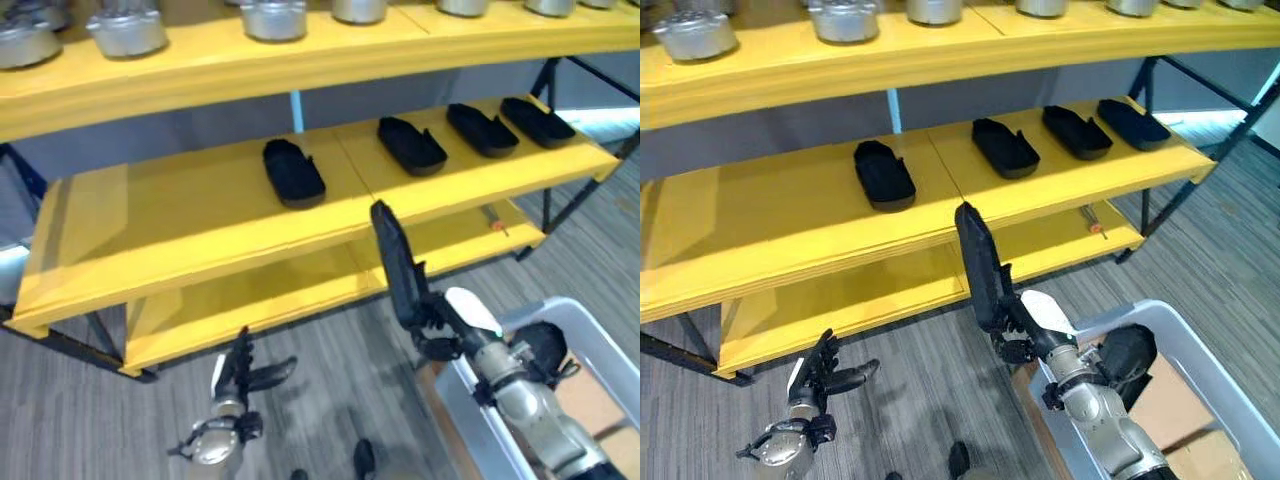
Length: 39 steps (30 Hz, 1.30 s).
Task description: Move parts from the plastic box to the shelf.
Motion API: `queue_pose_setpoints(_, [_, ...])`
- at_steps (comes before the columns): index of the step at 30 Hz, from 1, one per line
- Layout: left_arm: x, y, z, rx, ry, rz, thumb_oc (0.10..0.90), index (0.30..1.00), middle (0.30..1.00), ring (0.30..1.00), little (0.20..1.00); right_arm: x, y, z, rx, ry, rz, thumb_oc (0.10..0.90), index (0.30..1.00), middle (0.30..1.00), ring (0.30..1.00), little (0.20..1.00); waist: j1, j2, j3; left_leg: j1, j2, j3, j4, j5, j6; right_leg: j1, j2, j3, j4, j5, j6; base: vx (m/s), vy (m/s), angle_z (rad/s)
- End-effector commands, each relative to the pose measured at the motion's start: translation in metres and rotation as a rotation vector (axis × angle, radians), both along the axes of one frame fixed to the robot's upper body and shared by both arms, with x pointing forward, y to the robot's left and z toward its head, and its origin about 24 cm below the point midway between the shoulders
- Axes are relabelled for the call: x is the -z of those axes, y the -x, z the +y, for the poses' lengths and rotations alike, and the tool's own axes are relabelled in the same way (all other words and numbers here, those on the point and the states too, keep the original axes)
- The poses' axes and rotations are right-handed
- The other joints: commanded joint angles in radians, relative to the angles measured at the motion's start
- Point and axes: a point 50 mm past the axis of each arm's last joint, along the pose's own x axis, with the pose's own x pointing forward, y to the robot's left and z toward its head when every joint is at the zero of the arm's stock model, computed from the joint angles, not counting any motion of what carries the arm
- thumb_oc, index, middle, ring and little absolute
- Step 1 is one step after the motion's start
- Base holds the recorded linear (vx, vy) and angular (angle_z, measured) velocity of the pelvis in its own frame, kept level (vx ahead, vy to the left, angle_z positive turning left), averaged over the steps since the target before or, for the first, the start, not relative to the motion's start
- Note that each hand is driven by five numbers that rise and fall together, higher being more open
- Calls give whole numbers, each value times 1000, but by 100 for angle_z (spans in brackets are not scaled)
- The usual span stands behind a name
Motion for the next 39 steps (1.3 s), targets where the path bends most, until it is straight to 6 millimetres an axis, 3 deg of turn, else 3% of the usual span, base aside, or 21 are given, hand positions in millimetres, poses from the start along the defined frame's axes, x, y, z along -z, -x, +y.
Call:
queue_pose_setpoints(1, [-25, -12, 7, 24, -55, -155, 900, 1000, 1000, 1000, 1000, -65, -6, 17, -112, -134, -330, 400, 300, 300, 300, 300, -11, -17, -74, 31, -118, 43, 66, -53, 68, -57, -3, 13, 3, 62, 49, 84, -55, 37])
queue_pose_setpoints(3, [-26, -15, 6, 34, -51, -161, 900, 1000, 1000, 1000, 1000, -66, -5, 16, -110, -133, -336, 400, 300, 300, 300, 300, -14, -21, -63, -3, -122, 59, 154, -35, 44, -34, -11, -1, 1, 56, 39, 61, -58, 52])
queue_pose_setpoints(4, [-28, -18, 4, 43, -40, -173, 900, 1000, 1000, 1000, 1000, -68, -4, 15, -111, -133, -346, 400, 300, 300, 300, 300, -5, -32, -30, -92, -115, 116, 327, 21, -9, 12, -22, -23, -6, 39, 27, 42, -67, 77])
queue_pose_setpoints(6, [-31, -21, 4, 47, -37, -183, 900, 1000, 1000, 1000, 1000, -69, -4, 12, -96, -132, -356, 400, 300, 300, 300, 300, 0, -53, -10, -157, -55, 167, 355, 33, 5, 32, -42, -40, -14, 34, 25, 18, -39, 64])
queue_pose_setpoints(7, [-31, -21, 4, 48, -38, -183, 900, 1000, 1000, 1000, 1000, -69, -4, 13, -95, -132, -356, 400, 300, 300, 300, 300, 2, -53, -10, -157, -55, 168, 357, 31, 6, 32, -41, -39, -15, 33, 25, 45, 3, 33])
queue_pose_setpoints(9, [-30, -19, 5, 48, -44, -175, 900, 1000, 1000, 1000, 1000, -67, -2, 9, -76, -129, -353, 400, 300, 300, 300, 300, 5, -77, -16, -162, 12, 203, 253, -3, 29, 53, -63, -42, -29, 23, 36, 108, 48, 17])
queue_pose_setpoints(10, [-30, -19, 6, 44, -48, -171, 900, 1000, 1000, 1000, 1000, -66, -1, 7, -63, -129, -352, 400, 300, 300, 300, 300, 3, -82, -19, -170, 64, 213, 190, 27, 23, 57, -71, -46, -30, 19, 44, 130, 96, 24])
queue_pose_setpoints(11, [-29, -18, 6, 43, -52, -168, 900, 1000, 1000, 1000, 1000, -65, 1, 5, -53, -133, -347, 400, 300, 300, 300, 300, 3, -83, -21, -172, 109, 228, 124, 80, 8, 61, -76, -49, -31, 11, 47, 138, 134, 33])
queue_pose_setpoints(13, [-30, -18, 10, 27, -68, -166, 900, 1000, 1000, 1000, 1000, -62, 3, 1, -29, -126, -340, 400, 300, 300, 300, 300, 7, -56, -23, -195, 229, 244, -69, 264, -58, 81, -73, -35, -22, -28, 58, 203, 218, 27])
queue_pose_setpoints(15, [-28, -18, 11, 21, -71, -157, 900, 1000, 1000, 1000, 1000, -60, 3, 1, -23, -126, -332, 400, 300, 300, 300, 300, 10, -45, -25, -189, 246, 245, -76, 275, -75, 85, -69, -27, -15, -36, 60, 204, 255, -17])
queue_pose_setpoints(16, [-28, -17, 11, 9, -71, -163, 900, 1000, 1000, 1000, 1000, -55, 3, 5, -32, -126, -313, 400, 300, 300, 300, 300, 9, -14, -43, -158, 236, 264, -76, 226, -83, 104, -76, -13, -13, -55, 72, 225, 309, -49])
queue_pose_setpoints(17, [-28, -17, 11, 9, -71, -163, 900, 1000, 1000, 1000, 1000, -55, 3, 5, -32, -126, -313, 400, 300, 300, 300, 300, 11, -14, -44, -157, 236, 267, -76, 225, -82, 103, -77, -11, -13, -55, 72, 376, 493, -86])
queue_pose_setpoints(18, [-32, -19, 13, 8, -80, -183, 900, 1000, 1000, 1000, 1000, -52, 4, 10, -37, -146, -302, 400, 300, 300, 300, 300, 15, -13, -53, -126, 196, 303, -76, 205, -65, 138, -126, -6, -40, -43, 96, 282, 326, -82])
queue_pose_setpoints(20, [-35, -20, 17, 8, -103, -189, 900, 1000, 1000, 1000, 1000, -51, 5, 13, -43, -153, -298, 400, 300, 300, 300, 300, 22, -25, -59, -113, 156, 340, -63, 180, -42, 157, -176, 9, -58, -28, 121, 286, 368, -65])
queue_pose_setpoints(31, [-46, -31, 20, -12, -132, -231, 900, 1000, 1000, 1000, 1000, -54, 4, 25, -78, -171, -305, 400, 300, 300, 300, 300, 23, -55, -91, -149, 48, 359, -1, 91, 20, 142, -285, 15, -72, 42, 188, 104, 155, 2])
queue_pose_setpoints(34, [-48, -33, 20, -10, -139, -237, 900, 1000, 1000, 1000, 1000, -63, 3, 35, -138, -170, -330, 400, 300, 300, 300, 300, 27, -62, -99, -150, 31, 359, 3, 78, 30, 135, -298, 19, -70, 75, 201, 60, 77, 0])
queue_pose_setpoints(36, [-49, -34, 19, 0, -143, -237, 900, 1000, 1000, 1000, 1000, -83, 1, 55, -259, -153, -402, 400, 300, 300, 300, 300, 37, -73, -108, -144, 14, 360, -4, 68, 43, 130, -309, 21, -64, 104, 215, 74, 89, -13])
queue_pose_setpoints(39, [-48, -33, 19, 1, -138, -235, 900, 1000, 1000, 1000, 1000, -95, -1, 62, -307, -150, -447, 400, 300, 300, 300, 300, 41, -77, -113, -137, 7, 359, -10, 65, 48, 129, -315, 22, -60, 117, 221, 46, 53, -8])
